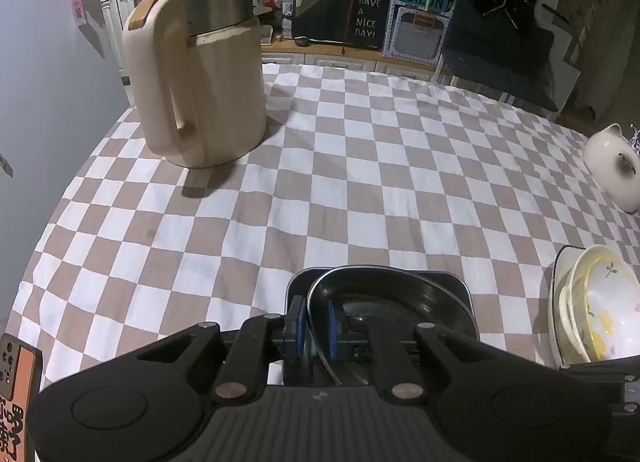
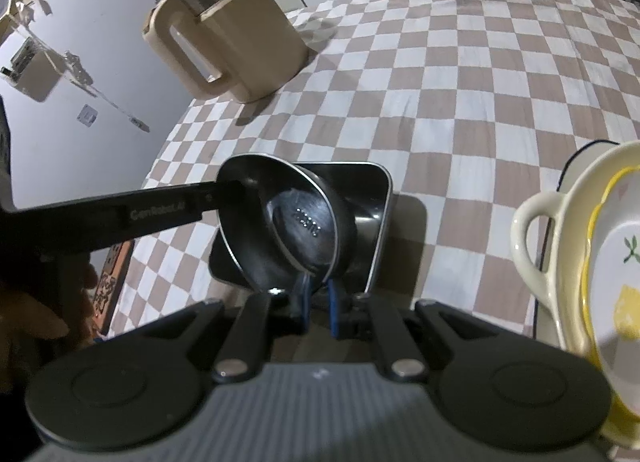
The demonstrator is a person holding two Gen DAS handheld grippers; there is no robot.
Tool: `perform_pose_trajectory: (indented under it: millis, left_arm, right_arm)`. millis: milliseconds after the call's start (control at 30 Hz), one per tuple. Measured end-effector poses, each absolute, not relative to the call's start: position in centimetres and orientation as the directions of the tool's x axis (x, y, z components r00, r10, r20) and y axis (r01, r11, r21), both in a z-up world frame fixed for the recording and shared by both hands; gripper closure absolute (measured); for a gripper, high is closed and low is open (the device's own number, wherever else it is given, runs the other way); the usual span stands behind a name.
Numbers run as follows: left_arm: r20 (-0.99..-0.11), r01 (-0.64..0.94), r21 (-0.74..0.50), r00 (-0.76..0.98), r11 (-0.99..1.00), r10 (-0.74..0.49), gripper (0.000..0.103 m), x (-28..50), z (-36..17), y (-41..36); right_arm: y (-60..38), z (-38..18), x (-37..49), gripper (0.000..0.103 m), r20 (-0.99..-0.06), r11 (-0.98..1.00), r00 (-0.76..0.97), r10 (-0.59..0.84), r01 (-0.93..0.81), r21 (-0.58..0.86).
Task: Organize plates and bowls
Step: 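Lower the oval bowl into the steel trays and open both grippers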
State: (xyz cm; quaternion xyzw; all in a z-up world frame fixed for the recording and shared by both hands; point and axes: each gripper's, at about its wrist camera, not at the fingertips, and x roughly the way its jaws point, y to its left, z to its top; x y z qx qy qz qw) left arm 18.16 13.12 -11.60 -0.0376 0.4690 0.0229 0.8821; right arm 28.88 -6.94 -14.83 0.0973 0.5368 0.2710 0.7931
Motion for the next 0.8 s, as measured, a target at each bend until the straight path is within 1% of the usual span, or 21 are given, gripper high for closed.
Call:
perform_pose_trajectory:
  millis: [233,367,433,567,667,733,800]
  left_arm:
    - [-0.835,-0.069,-0.027,0.551,0.997,0.016,0.092,18.8,-12.0,12.6]
    - [-0.831,-0.049,-0.013,0.555,0.999,0.017,0.091,19.0,-12.1,12.1]
    - [-0.832,-0.051,-0.009,0.554,0.999,0.021,0.088,19.1,-12.1,12.1]
    - [-0.823,-0.072,-0.028,0.568,0.997,0.018,0.088,19.1,-11.8,12.7]
    - [-0.816,-0.091,-0.052,0.578,0.995,0.01,0.077,18.9,-11.4,13.5]
    - [-0.817,-0.097,-0.066,0.577,0.993,0.002,0.067,18.7,-11.3,13.9]
    - [-0.823,-0.102,-0.071,0.568,0.992,0.0,0.059,18.5,-11.3,14.3]
  right_arm:
    - [-6.9,-15.2,29.3,0.086,-0.803,0.839,0.272,0.531,-0.304,0.452]
    - [-6.9,-14.6,29.2,0.085,-0.778,0.814,0.266,0.569,-0.32,0.485]
    - [-7.0,-14.2,29.2,0.085,-0.769,0.805,0.268,0.581,-0.327,0.495]
    - [-7.9,-13.2,29.5,0.083,-0.747,0.801,0.301,0.593,-0.319,0.507]
    - [-8.9,-12.6,30.0,0.078,-0.741,0.814,0.341,0.578,-0.297,0.499]
    - [-9.5,-12.4,30.5,0.071,-0.75,0.839,0.378,0.543,-0.284,0.464]
    - [-9.9,-12.5,31.0,0.068,-0.762,0.863,0.407,0.505,-0.266,0.43]
